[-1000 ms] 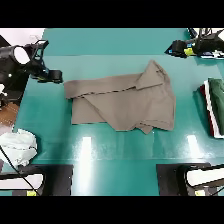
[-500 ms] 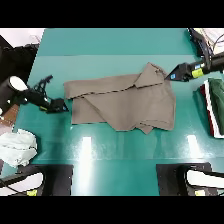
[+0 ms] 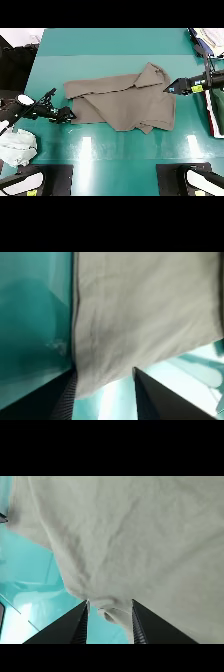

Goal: Fold the shirts.

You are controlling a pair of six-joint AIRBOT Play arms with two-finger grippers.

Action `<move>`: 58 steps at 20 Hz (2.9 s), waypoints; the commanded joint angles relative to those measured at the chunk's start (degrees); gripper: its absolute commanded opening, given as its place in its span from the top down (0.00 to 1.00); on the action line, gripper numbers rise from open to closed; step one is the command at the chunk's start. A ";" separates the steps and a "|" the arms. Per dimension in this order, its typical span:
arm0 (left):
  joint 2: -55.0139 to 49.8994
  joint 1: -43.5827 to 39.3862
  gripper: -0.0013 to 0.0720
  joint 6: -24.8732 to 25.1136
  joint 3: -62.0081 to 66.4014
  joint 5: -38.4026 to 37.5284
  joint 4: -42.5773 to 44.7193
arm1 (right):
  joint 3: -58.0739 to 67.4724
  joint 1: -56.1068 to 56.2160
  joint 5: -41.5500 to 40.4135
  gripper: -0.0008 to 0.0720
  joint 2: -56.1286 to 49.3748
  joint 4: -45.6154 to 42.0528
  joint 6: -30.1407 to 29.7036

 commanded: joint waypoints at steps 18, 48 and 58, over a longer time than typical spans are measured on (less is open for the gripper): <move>4.17 -0.04 0.95 2.73 6.67 -3.02 -0.37 | -33.14 -22.86 -8.66 0.52 -1.75 -4.35 -1.90; 27.67 0.09 0.95 -1.77 83.52 -3.91 9.84 | 52.98 -15.98 -16.09 0.96 21.68 -11.85 6.34; 24.68 0.09 0.95 -8.00 62.84 -17.55 21.00 | 53.18 -15.93 9.31 0.97 11.13 -20.81 10.56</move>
